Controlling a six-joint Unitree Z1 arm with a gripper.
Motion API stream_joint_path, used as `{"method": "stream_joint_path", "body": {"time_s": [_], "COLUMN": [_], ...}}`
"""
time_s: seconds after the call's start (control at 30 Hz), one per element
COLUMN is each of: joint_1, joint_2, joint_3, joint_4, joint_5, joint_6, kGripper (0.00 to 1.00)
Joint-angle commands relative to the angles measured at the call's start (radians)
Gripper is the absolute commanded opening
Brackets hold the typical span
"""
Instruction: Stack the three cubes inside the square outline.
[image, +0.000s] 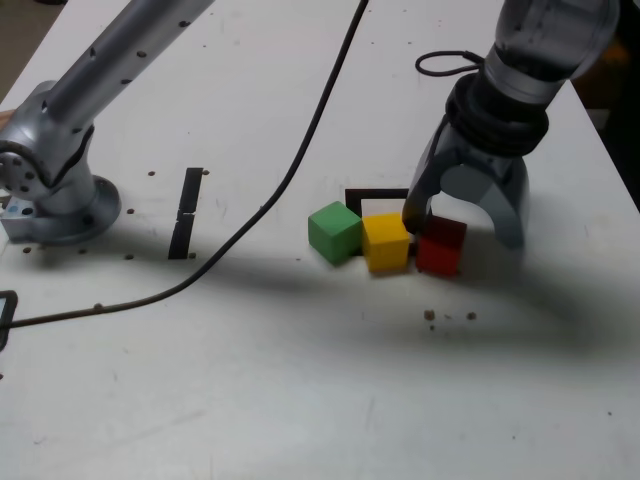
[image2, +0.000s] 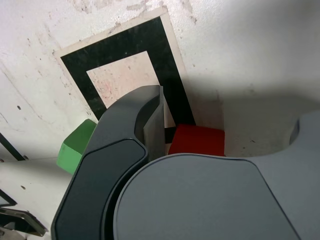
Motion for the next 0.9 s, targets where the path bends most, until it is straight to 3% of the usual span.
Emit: {"method": "stream_joint_path", "body": {"time_s": [0.0, 0.23, 0.87], "joint_1": [-0.002, -0.011, -0.056], "joint_2": [-0.012, -0.049, -0.031], "joint_3": [0.01, 0.067, 0.082], "joint_4": [-0.001, -0.015, -0.038], "joint_5": [-0.006, -0.035, -0.097], "joint_6": [0.0, -0.004, -0.002], "kGripper": [0.88, 0.85, 0.82]}}
